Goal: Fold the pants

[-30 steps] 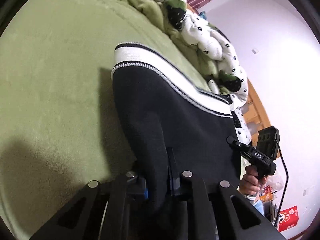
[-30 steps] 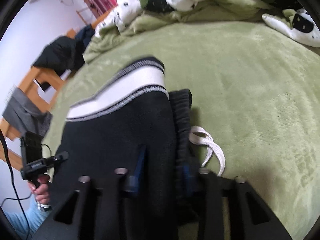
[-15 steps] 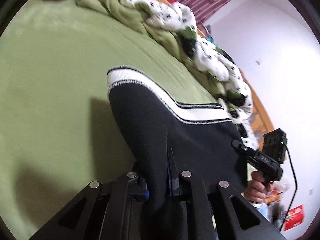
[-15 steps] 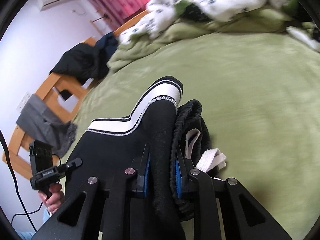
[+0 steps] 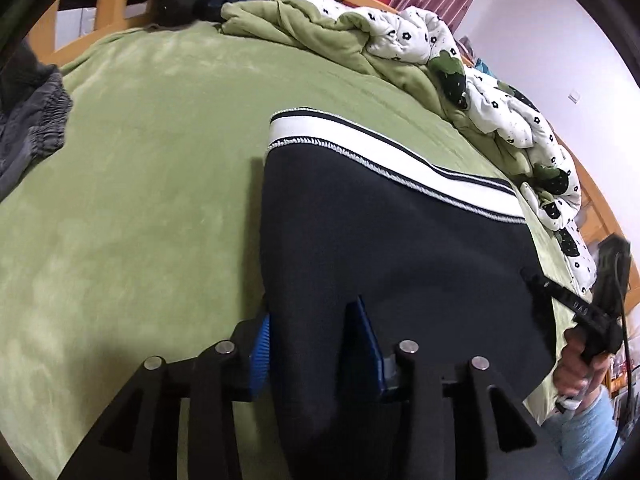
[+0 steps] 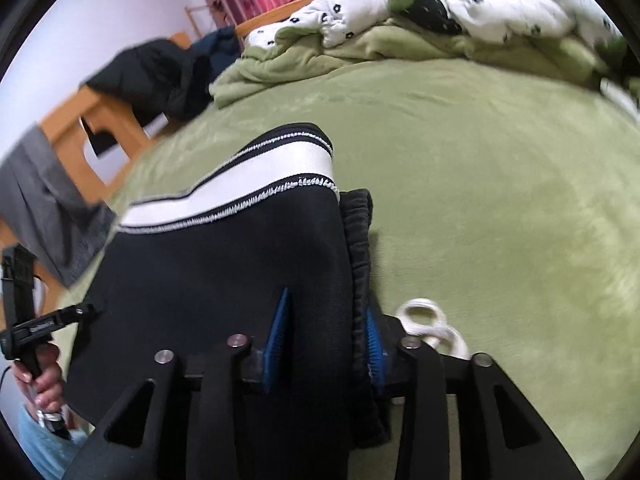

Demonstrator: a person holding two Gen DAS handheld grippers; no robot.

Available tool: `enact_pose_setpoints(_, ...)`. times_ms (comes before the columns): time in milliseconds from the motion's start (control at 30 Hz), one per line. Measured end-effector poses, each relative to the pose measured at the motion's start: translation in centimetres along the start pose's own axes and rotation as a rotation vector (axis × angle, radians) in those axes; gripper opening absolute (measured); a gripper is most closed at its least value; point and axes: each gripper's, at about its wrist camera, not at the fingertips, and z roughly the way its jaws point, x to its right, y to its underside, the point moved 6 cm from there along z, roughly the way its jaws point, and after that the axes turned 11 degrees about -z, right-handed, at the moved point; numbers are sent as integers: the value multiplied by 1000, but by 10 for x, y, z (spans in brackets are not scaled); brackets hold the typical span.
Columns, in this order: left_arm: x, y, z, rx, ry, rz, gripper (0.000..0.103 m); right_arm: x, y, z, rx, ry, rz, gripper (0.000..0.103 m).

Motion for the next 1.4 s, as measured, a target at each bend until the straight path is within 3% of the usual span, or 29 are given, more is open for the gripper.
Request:
enact_pose_setpoints(100,-2,2,-11,16,-27,29,42,-3,-9,-24,69,103,-68,38)
enact_pose_setpoints(233,1,-4,-22,55,-61,20,42,-8,-25,-10,66,115,-89,39)
enact_pose_setpoints(300,1,-4,-25,52,-46,8,42,-9,-28,11,15,121,-78,22)
enact_pose_setpoints(367,3,-3,-29,69,-45,16,42,-10,-30,17,20,113,-69,11)
enact_pose_setpoints(433,3,-4,-35,106,-59,31,42,-4,-33,-5,74,12,-5,9)
enact_pose_setpoints(467,3,-4,-36,120,-57,33,42,6,-34,-19,117,-64,76,9)
enact_pose_setpoints(500,4,-5,-38,134,-46,32,42,8,-35,-20,121,-83,105,9)
enact_pose_setpoints(667,23,-14,-32,152,-5,21,41,12,-14,14,13,88,-10,11)
enact_pose_setpoints(767,38,-20,-27,171,-39,80,42,7,-28,-5,56,102,-69,18)
enact_pose_setpoints(900,65,-43,-15,190,-44,138,42,-9,-65,-32,180,119,-131,22)
enact_pose_setpoints(1000,81,-67,3,212,-29,149,47,-28,-89,-5,145,62,-183,24)
enact_pose_setpoints(1100,77,-78,43,157,-119,162,47,-18,-80,48,19,102,-173,24)
enact_pose_setpoints(1167,69,-76,67,105,-129,147,48,-12,-74,64,33,127,-179,23)
enact_pose_setpoints(1400,63,-71,74,101,-89,111,50,-10,-70,63,59,81,-172,24)
